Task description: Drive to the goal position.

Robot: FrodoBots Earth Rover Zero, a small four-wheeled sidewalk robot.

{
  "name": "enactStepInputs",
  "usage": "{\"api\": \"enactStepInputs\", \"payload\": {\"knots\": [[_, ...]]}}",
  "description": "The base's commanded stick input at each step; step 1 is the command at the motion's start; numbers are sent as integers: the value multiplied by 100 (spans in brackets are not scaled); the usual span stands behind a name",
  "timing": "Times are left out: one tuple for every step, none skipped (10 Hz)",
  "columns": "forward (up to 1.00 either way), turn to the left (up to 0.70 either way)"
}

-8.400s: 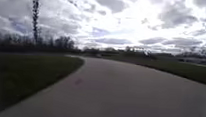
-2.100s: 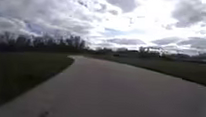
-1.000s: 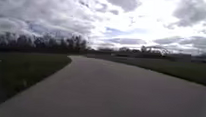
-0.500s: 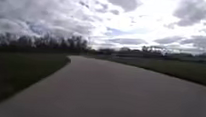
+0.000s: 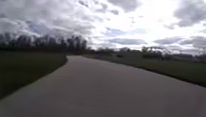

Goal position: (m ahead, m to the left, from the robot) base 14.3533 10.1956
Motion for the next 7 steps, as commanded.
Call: {"api": "enactStepInputs", "payload": {"knots": [[99,0],[99,0],[99,0],[99,0],[99,0],[99,0],[99,0]]}}
